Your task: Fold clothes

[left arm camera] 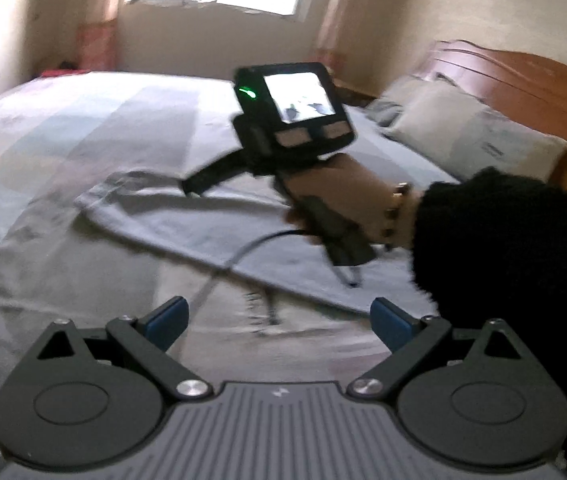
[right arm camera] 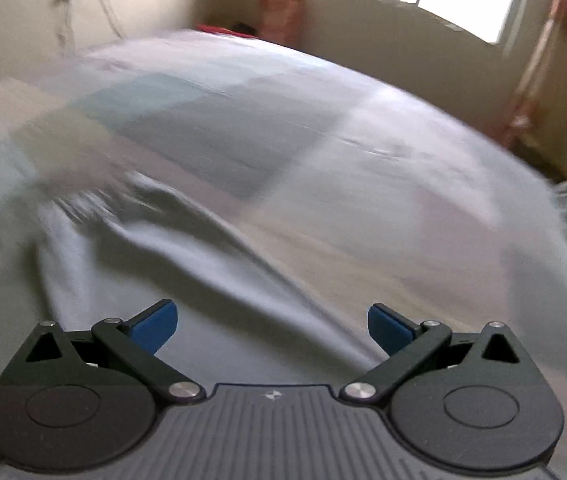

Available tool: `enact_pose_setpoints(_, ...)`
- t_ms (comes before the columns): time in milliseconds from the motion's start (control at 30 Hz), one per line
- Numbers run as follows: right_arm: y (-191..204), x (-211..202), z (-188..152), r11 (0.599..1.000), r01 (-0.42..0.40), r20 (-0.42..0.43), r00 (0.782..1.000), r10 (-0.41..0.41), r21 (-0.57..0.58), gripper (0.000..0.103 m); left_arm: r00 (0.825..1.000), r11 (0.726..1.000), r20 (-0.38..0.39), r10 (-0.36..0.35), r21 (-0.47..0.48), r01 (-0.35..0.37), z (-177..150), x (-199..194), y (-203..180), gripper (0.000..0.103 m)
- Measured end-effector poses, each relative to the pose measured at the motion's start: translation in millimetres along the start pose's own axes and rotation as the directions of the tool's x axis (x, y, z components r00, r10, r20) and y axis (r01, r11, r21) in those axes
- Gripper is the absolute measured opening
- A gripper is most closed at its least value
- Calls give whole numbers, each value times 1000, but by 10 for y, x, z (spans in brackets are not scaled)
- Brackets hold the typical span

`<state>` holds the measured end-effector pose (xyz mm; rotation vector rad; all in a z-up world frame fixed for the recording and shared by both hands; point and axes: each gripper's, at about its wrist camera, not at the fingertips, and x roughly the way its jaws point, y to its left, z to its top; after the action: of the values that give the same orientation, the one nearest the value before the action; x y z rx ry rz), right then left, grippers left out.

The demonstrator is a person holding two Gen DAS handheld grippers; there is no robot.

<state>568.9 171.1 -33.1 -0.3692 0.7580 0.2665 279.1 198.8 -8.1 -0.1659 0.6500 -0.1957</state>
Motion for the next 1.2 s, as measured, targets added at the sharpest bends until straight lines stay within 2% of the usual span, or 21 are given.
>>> enact_pose_setpoints(67,-310,-232,-206,997,79,-33,996,-80,-18,103,999,998,-10,-39,59,39,16,-22,-211,99)
enact_pose_setpoints(167,-767,-624,-590,989,150,-79,985,-151,-17,103,998,985,-18,-62,161,64,25,-73,-606,99)
enact_pose_setpoints(267,-1153,-1007,-963,982,188,-111,976,-187,0,103,992,975,-69,-106,191,118,-23,-122,-876,99)
enact_pose_setpoints(367,-1436,-1410,-1342,976,214,-126,970,-208,36,103,990,967,-108,-85,232,109,-105,-250,-1117,99)
enact_pose_setpoints(467,-1607,-1862,-1760,973,217,-116,972,-206,85,103,994,959,-103,-40,274,67,-179,-415,-1269,99)
enact_pose_setpoints(533,-1689,-2177,-2062,970,208,-104,975,-196,123,103,995,963,-95,-38,264,62,-253,-501,-1298,100)
enact_pose_setpoints(667,-1633,-2523,-2827,972,111,-113,990,-89,205,103,995,980,-97,-36,191,54,-461,-405,-1290,102)
enact_pose_setpoints(733,-1565,-2631,-3214,968,65,-120,992,-36,242,103,992,985,-123,-9,168,29,-611,-225,-1323,102)
enact_pose_setpoints(800,-1452,-2605,-3514,959,54,-132,991,-18,279,103,986,986,-167,31,169,-3,-772,-31,-1397,102)
enact_pose_setpoints(933,-1321,-2515,-3854,929,42,-128,992,5,367,103,969,978,-238,63,210,-12,-1108,300,-1564,102)
enact_pose_setpoints(1067,-1248,-2464,-4160,897,40,-153,988,31,440,103,958,959,-267,102,282,-24,-1405,416,-1658,102)
enact_pose_setpoints(1100,-1225,-2497,-4211,900,41,-137,990,22,435,103,953,958,-283,109,287,-24,-1465,430,-1660,102)
enact_pose_setpoints(1200,-1192,-2565,-4325,902,40,-101,995,4,431,103,959,980,-274,74,200,-18,-1601,327,-1548,102)
